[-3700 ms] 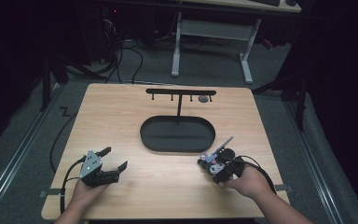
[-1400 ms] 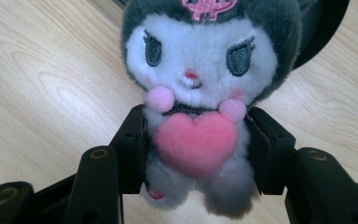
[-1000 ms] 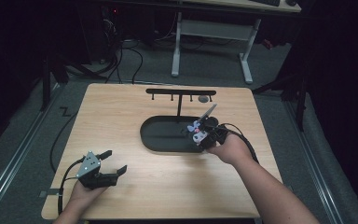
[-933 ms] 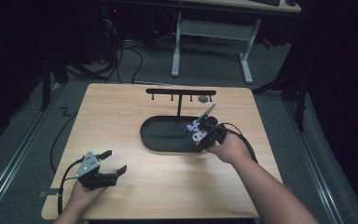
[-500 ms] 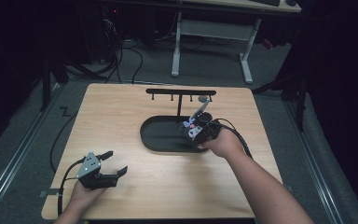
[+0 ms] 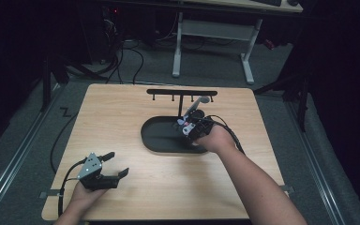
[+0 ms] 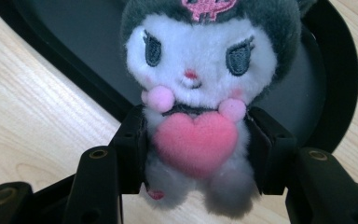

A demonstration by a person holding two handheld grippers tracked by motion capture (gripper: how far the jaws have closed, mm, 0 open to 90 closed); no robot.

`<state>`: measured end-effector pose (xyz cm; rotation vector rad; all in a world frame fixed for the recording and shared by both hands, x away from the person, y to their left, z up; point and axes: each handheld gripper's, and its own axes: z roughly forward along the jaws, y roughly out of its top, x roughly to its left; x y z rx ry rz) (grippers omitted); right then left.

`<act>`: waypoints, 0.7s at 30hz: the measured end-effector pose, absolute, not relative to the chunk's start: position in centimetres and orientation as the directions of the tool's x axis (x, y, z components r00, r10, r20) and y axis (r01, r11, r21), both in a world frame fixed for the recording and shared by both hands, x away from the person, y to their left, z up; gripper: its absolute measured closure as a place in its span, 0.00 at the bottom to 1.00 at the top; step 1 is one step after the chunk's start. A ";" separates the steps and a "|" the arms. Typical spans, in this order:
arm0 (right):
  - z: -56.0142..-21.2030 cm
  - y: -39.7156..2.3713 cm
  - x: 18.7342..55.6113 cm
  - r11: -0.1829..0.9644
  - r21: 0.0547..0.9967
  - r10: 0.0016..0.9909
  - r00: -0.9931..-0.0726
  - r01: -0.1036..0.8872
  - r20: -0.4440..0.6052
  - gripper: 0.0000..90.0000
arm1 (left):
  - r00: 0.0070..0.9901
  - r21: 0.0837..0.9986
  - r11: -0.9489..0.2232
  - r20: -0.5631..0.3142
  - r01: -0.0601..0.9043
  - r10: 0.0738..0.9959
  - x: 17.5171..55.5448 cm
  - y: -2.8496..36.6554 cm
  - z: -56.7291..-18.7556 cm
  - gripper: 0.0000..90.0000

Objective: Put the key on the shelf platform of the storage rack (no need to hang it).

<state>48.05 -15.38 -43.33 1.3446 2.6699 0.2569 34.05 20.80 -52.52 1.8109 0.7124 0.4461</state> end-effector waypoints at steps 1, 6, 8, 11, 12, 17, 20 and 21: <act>-43.5 -15.3 48.2 0.595 0.218 0.799 -0.599 0.774 -0.055 0.53 | 0.751 0.939 -0.234 -0.036 0.251 0.660 34.0 20.8 -52.5 0.17; -43.6 -14.4 49.0 0.601 0.218 0.794 -0.605 0.769 -0.057 0.53 | 0.755 0.940 -0.237 -0.032 0.245 0.655 34.0 20.8 -52.5 0.18; -43.5 -14.1 49.2 0.584 0.222 0.807 -0.589 0.781 -0.048 0.53 | 0.755 0.940 -0.236 -0.035 0.248 0.655 34.0 20.8 -52.5 0.18; -44.2 -14.2 49.7 0.601 0.208 0.795 -0.604 0.772 -0.057 0.53 | 0.759 0.940 -0.241 -0.029 0.242 0.651 34.0 20.8 -52.5 0.18; -44.2 -14.2 49.7 0.601 0.208 0.795 -0.604 0.772 -0.057 0.53 | 0.759 0.940 -0.241 -0.029 0.242 0.651 34.0 20.8 -52.5 0.18; -44.7 -14.5 49.9 0.584 0.190 0.810 -0.584 0.789 -0.063 0.53 | 0.761 0.940 -0.241 -0.030 0.243 0.648 34.0 20.8 -52.5 0.18; -45.2 -14.8 50.1 0.595 0.174 0.802 -0.593 0.785 -0.071 0.53 | 0.761 0.940 -0.239 -0.034 0.245 0.648 34.0 20.7 -52.5 0.19; -45.4 -15.0 50.2 0.606 0.175 0.794 -0.602 0.776 -0.080 0.53 | 0.761 0.939 -0.238 -0.035 0.247 0.648 34.0 20.7 -52.5 0.19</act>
